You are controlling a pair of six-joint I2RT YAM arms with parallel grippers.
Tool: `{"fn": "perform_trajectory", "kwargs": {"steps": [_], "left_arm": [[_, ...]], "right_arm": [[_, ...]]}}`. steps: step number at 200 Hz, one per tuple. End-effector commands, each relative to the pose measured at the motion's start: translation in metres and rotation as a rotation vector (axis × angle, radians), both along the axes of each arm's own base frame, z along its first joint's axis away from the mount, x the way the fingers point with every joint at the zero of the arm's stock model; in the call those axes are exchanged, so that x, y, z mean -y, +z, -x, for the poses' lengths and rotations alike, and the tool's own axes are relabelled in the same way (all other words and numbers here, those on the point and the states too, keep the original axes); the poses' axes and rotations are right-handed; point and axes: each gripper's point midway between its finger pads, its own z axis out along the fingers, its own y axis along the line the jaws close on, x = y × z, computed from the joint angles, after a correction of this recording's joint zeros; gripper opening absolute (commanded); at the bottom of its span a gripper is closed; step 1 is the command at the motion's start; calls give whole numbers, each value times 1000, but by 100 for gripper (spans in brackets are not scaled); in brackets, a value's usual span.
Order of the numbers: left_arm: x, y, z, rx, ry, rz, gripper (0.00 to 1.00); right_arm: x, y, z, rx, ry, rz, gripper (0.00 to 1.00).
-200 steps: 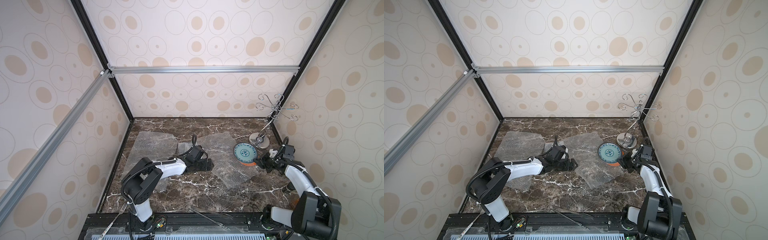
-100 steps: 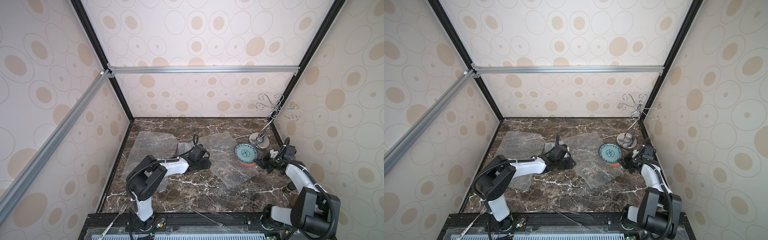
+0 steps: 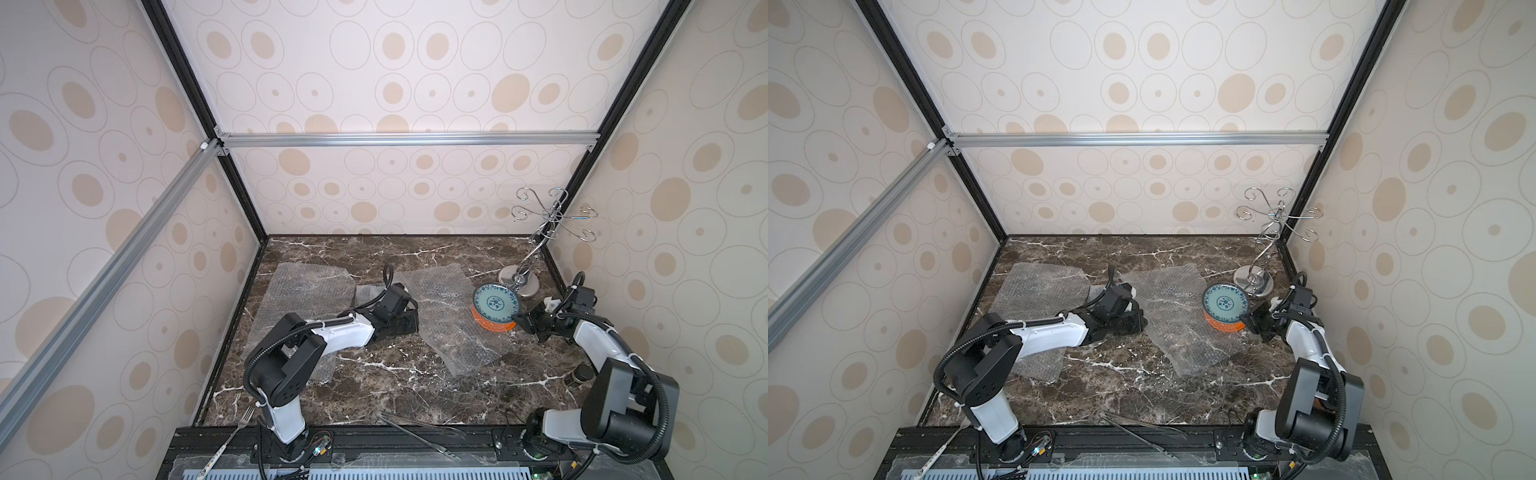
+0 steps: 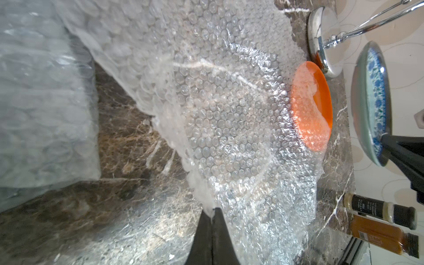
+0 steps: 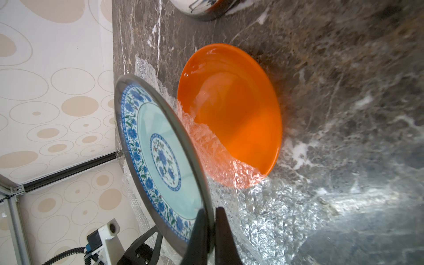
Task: Unpack dinner plates from bubble wrap
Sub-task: Pick up the bubble wrap from the center of the board, then place the plate on the plate.
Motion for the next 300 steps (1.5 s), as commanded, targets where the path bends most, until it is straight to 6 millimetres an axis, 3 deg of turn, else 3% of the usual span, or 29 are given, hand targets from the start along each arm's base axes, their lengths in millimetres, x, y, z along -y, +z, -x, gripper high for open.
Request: {"fn": "perform_trajectory", "kwargs": {"steps": [1, 82, 157, 201, 224, 240, 278, 300], "left_arm": [[-4, 32, -11, 61, 6, 10, 0], [-43, 78, -17, 91, -7, -12, 0], [-71, 92, -19, 101, 19, -27, 0], [-77, 99, -21, 98, 13, -18, 0], [-80, 101, -21, 101, -2, -28, 0], [-82, 103, -20, 102, -12, -34, 0], [-84, 110, -18, 91, -63, -15, 0], [-97, 116, -22, 91, -70, -64, 0]], "right_arm": [[9, 7, -10, 30, 0, 43, 0], [16, -19, -14, -29, -3, 62, 0], [15, -39, -16, -77, 27, 84, 2], [7, -48, -14, -103, 66, 113, 12], [9, -49, -8, -114, 61, 145, 35], [11, -45, -4, -111, 60, 172, 44], [12, -28, 3, -79, 77, 213, 49], [7, -12, 6, -39, 95, 211, 49]]}}
